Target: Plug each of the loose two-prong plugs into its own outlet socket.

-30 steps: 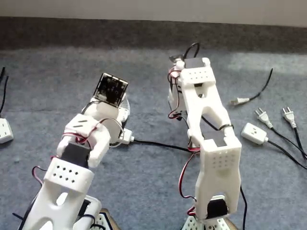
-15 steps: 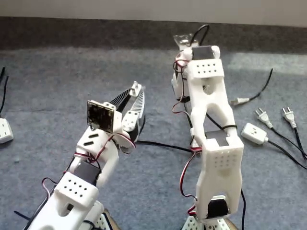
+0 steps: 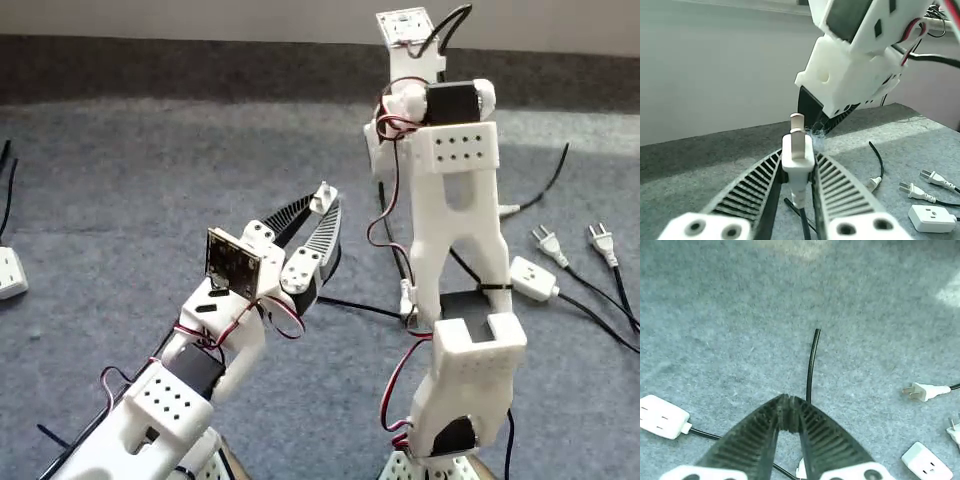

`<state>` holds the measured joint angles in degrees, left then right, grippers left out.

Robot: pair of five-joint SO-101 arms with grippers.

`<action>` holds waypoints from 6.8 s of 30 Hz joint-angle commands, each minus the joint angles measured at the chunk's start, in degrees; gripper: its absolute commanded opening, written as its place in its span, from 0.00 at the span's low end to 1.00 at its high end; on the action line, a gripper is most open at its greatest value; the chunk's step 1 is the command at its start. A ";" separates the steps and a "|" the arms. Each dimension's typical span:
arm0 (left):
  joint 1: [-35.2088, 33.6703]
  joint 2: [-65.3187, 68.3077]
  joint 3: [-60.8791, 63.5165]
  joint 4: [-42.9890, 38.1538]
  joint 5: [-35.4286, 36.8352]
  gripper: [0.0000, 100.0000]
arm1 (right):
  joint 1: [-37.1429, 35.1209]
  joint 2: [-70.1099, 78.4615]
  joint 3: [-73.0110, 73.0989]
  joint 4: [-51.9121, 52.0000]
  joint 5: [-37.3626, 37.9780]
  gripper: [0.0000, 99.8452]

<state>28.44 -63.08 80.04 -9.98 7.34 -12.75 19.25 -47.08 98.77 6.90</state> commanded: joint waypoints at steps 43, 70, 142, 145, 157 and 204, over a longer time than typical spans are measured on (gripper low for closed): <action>2.07 -1.36 1.10 -1.49 0.44 0.01 | -14.46 -54.64 60.44 -28.88 14.95 0.01; 1.98 -1.45 1.01 -1.49 0.62 0.01 | -4.97 -50.68 78.46 -54.81 16.26 0.01; -23.43 74.51 -93.14 111.65 -8.00 0.01 | 17.89 -44.62 107.12 -58.95 -7.65 0.01; -23.16 74.51 -91.82 111.65 -5.36 0.01 | 17.89 -44.62 107.30 -59.65 -7.65 0.01; -23.08 74.15 -79.16 100.04 -2.90 0.01 | 17.89 -44.62 107.38 -59.65 -7.65 0.01; -20.09 76.26 -60.53 83.25 0.44 0.01 | 18.15 -44.62 107.38 -59.74 -7.65 0.01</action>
<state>7.43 11.03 18.77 74.59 7.87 4.92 -24.53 60.44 39.69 -0.22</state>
